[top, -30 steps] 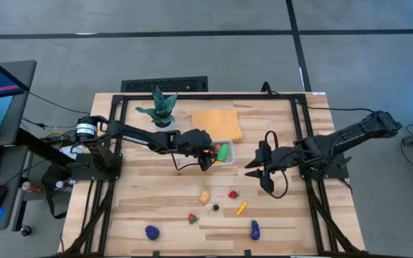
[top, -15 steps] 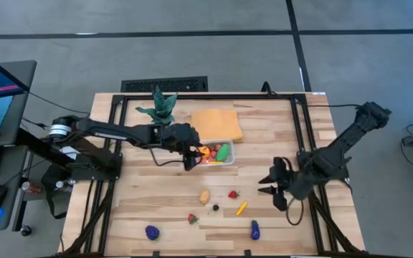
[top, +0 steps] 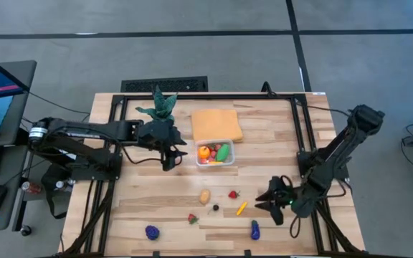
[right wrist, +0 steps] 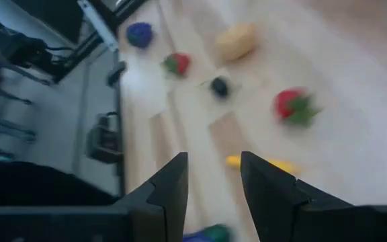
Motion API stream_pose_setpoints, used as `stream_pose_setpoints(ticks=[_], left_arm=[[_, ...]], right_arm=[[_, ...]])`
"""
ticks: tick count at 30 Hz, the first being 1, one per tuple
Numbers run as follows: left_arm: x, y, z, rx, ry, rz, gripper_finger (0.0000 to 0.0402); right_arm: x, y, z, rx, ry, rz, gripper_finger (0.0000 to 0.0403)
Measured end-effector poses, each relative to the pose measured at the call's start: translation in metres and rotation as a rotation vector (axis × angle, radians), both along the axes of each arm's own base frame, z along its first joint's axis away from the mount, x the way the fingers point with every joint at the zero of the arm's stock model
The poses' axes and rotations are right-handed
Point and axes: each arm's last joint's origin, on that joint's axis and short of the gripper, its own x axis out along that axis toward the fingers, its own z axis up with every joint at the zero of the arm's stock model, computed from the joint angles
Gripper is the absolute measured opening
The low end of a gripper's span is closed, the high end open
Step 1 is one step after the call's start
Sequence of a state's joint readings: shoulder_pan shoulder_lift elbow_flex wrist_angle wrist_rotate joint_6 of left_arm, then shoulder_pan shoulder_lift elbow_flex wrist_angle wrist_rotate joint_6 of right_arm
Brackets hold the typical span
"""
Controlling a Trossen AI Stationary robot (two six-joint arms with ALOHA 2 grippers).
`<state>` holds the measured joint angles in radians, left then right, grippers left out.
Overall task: Pick and placing Produce into tupperware
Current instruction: Put the purple eggplant into the transparent bin
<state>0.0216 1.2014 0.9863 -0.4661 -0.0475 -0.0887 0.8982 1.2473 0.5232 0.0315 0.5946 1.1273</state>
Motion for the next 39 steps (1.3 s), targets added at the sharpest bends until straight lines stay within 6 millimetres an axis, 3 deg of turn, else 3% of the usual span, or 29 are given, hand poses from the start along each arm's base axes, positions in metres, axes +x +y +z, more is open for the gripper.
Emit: stream_pose_setpoints(ticks=[10,17,25,30,39], left_arm=[[-0.014,0.000,0.001,0.051,0.069,-0.019,0.0174],[-0.017,0.000,-0.002,0.101,0.120,-0.066,0.0174],[-0.018,0.010,-0.003,0.162,0.133,-0.086,0.0174],[-0.019,0.017,-0.005,0.160,0.142,-0.092,0.0174],[-0.024,0.022,-0.022,0.115,0.204,-0.119,0.0174]], right_arm=[[0.008,0.046,-0.007,0.326,0.070,-0.055,0.0120],[0.023,0.075,0.015,0.410,0.249,-0.249,0.0098],[0.042,0.085,0.036,0.472,0.564,-0.479,0.0093],[0.064,0.092,0.042,0.529,0.591,-0.469,0.0097],[0.084,0.085,0.041,0.514,0.622,-0.486,0.0183]])
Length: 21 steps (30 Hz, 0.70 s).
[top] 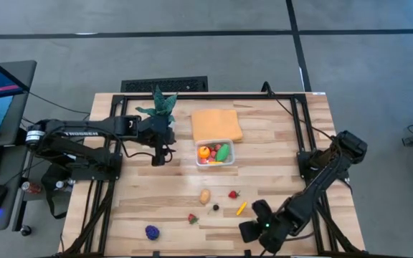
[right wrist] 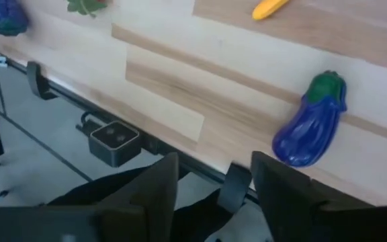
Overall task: Pick and placing Produce into tupperware
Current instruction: Put the purple eggplant into the transparent bin
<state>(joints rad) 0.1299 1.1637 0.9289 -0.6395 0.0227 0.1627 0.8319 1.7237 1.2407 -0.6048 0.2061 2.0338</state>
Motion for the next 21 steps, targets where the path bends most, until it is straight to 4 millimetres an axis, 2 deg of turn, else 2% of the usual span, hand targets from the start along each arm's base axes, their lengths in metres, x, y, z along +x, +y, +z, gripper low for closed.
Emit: stream_pose_setpoints(ticks=[4,7,16,21], left_arm=[[-0.003,-0.001,-0.007,-0.012,0.015,-0.006,0.0174],[-0.004,-0.002,-0.010,-0.045,0.026,-0.029,0.0174],[-0.001,-0.002,-0.008,-0.055,-0.013,-0.042,0.0174],[0.000,-0.002,-0.007,-0.064,-0.027,-0.051,0.0174]], right_arm=[[0.002,-0.002,0.000,-0.005,0.002,0.013,0.0227],[0.002,-0.002,0.000,-0.016,-0.001,0.031,0.0243],[0.008,-0.004,0.001,-0.013,-0.044,0.040,0.0240],[0.015,-0.011,0.002,-0.032,-0.053,0.028,0.0240]])
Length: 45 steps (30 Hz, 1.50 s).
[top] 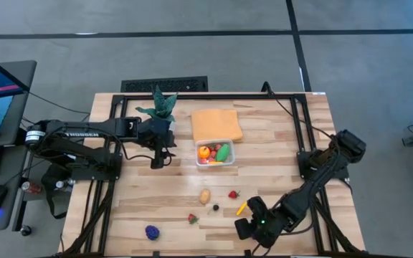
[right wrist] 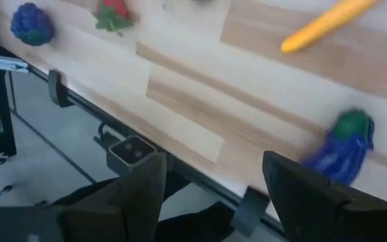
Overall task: Pick and placing Produce into tupperware
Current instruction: Put the purple eggplant into the transparent bin
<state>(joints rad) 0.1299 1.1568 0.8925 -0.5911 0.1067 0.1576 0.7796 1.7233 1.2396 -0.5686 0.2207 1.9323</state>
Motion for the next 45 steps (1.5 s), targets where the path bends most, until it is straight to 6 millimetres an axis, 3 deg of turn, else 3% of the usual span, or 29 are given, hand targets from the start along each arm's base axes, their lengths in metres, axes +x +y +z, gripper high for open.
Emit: stream_pose_setpoints(ticks=[5,11,22,28,36,45], left_arm=[[0.002,0.000,0.002,-0.022,-0.025,-0.002,0.0174],[0.002,0.000,0.001,-0.033,-0.022,0.011,0.0174],[0.001,0.000,0.001,-0.043,-0.016,0.021,0.0174],[0.001,0.000,0.001,-0.042,-0.012,0.026,0.0174],[0.001,0.000,0.001,-0.038,-0.007,0.023,0.0174],[0.000,0.000,0.000,-0.037,-0.004,0.023,0.0174]], right_arm=[[0.001,-0.005,-0.002,0.023,0.063,-0.013,0.0240],[-0.018,-0.004,-0.008,0.063,0.267,-0.113,0.0240],[-0.017,-0.010,-0.009,0.062,0.326,-0.138,0.0240],[-0.008,0.001,-0.033,0.098,0.379,-0.118,0.0240],[-0.007,0.006,-0.039,0.101,0.401,-0.144,0.0240],[-0.002,0.012,-0.061,0.090,0.437,-0.146,0.0240]])
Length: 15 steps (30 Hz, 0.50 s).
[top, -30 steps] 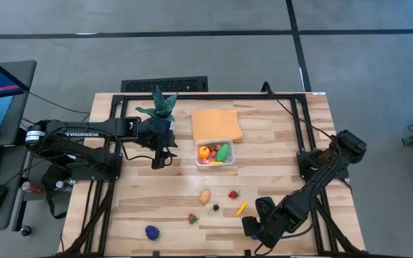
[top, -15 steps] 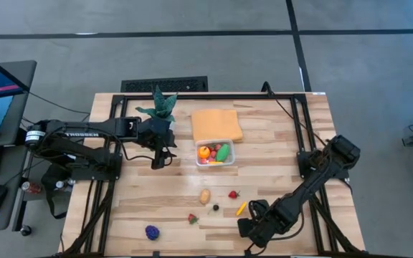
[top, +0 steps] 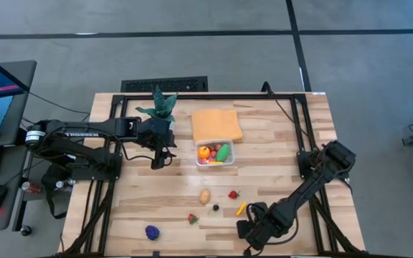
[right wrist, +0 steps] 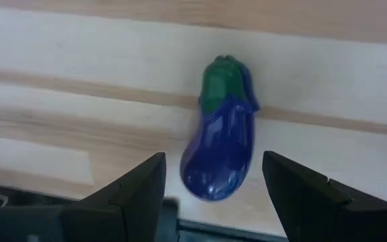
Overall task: Pick and placing Produce into tupperware
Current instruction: Put the purple eggplant into the transparent bin
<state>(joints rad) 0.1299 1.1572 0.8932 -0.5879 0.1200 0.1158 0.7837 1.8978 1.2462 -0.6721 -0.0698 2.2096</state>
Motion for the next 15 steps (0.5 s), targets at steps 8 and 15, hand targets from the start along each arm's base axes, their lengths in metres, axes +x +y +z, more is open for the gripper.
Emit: stream_pose_setpoints(ticks=[8,15], left_arm=[[0.000,0.000,0.000,-0.001,-0.002,0.001,0.0174],[0.000,0.000,0.000,-0.003,-0.003,0.004,0.0174]], right_arm=[[0.006,0.007,-0.015,0.027,-0.003,0.006,0.0240],[0.004,0.006,-0.018,0.009,0.017,0.005,0.0235]])
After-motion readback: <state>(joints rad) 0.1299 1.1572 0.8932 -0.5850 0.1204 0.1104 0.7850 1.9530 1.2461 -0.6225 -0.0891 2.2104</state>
